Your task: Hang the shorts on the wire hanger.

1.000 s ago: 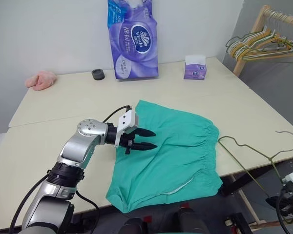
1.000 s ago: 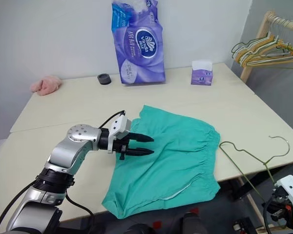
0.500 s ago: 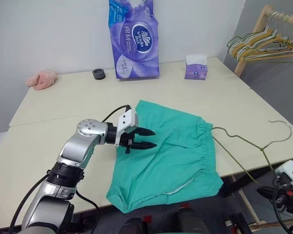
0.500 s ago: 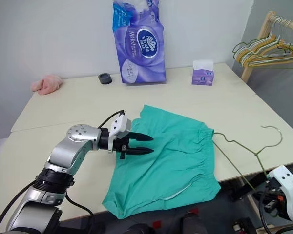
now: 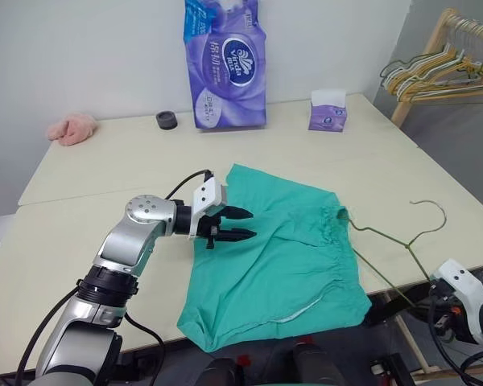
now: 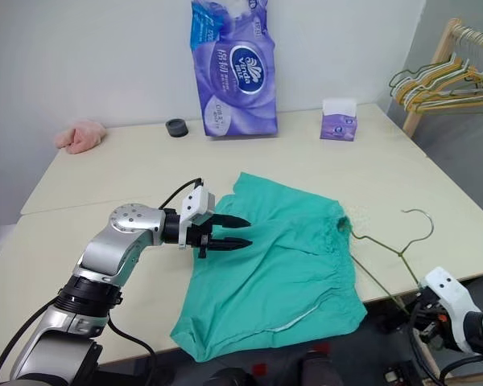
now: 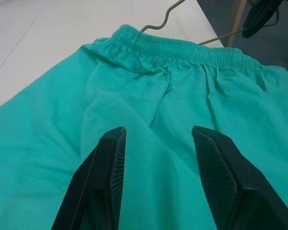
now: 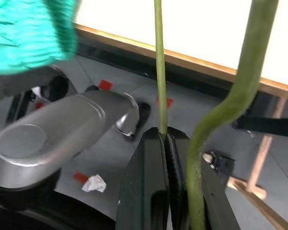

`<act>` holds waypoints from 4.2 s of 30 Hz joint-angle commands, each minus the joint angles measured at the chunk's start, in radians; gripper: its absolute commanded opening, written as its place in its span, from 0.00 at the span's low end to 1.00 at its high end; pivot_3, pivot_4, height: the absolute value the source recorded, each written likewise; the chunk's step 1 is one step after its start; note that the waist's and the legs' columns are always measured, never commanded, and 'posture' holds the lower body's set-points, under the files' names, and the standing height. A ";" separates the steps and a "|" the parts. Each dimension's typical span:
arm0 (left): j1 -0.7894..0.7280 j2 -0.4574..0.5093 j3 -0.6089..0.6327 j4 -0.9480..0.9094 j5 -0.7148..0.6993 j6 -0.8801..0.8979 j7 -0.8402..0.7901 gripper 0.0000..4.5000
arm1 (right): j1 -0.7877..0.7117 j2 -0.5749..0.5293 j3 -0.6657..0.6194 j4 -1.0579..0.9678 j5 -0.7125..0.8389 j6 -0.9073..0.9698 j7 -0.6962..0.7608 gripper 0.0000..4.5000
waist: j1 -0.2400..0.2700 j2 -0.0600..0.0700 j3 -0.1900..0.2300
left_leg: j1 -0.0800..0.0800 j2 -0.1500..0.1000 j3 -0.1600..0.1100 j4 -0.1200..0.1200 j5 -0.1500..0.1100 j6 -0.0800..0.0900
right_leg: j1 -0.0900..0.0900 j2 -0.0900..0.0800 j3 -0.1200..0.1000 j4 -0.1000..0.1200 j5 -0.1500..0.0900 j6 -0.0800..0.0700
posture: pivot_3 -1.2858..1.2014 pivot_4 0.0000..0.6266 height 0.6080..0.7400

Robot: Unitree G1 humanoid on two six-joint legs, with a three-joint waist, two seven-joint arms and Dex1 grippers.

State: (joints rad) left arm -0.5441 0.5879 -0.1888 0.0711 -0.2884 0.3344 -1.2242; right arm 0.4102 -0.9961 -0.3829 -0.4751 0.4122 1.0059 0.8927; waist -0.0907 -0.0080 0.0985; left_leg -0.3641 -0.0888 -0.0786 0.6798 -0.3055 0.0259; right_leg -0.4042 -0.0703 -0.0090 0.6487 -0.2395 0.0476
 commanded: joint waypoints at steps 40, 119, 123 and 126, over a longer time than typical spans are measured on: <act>-0.044 -0.038 0.132 0.032 -0.020 -0.017 0.181 0.51 | -0.652 -0.107 0.344 0.144 0.084 0.017 0.106 0.00 | -0.010 -0.005 0.001 | -0.001 0.014 0.023 0.000 0.001 0.001 | -0.010 0.016 0.023 -0.004 0.018 -0.001 | 0.43 0.10 1.00; -0.220 -0.062 0.255 0.220 -0.045 -0.058 0.300 0.98 | -1.044 0.184 0.618 0.373 -0.223 -0.260 0.001 0.00 | -0.051 0.000 -0.005 | -0.009 0.013 0.023 0.002 0.003 -0.004 | -0.019 0.015 0.025 -0.003 0.020 -0.001 | 0.42 0.08 1.00; -0.243 -0.020 0.210 0.206 -0.048 -0.062 0.153 0.98 | -0.970 0.155 0.659 0.254 -0.288 -0.345 0.006 0.00 | -0.054 0.000 -0.004 | -0.010 0.013 0.024 0.002 0.003 -0.003 | -0.019 0.015 0.025 -0.003 0.020 -0.001 | 0.42 0.09 1.00; -0.239 0.017 0.155 0.165 -0.038 -0.070 0.028 0.98 | -0.945 0.142 0.691 0.202 -0.323 -0.387 0.025 0.00 | -0.058 0.000 -0.005 | -0.009 0.013 0.024 0.002 0.003 -0.004 | -0.019 0.015 0.025 -0.002 0.020 -0.001 | 0.42 0.09 1.00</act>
State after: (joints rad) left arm -0.7565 0.5858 -0.0159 0.2841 -0.3151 0.2908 -1.1321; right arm -0.5240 -0.8456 0.3074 -0.2211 0.1109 0.6574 0.9088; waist -0.1483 -0.0076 0.0940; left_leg -0.3734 -0.0757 -0.0551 0.6818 -0.3024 0.0223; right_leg -0.4232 -0.0549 0.0158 0.6472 -0.2193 0.0465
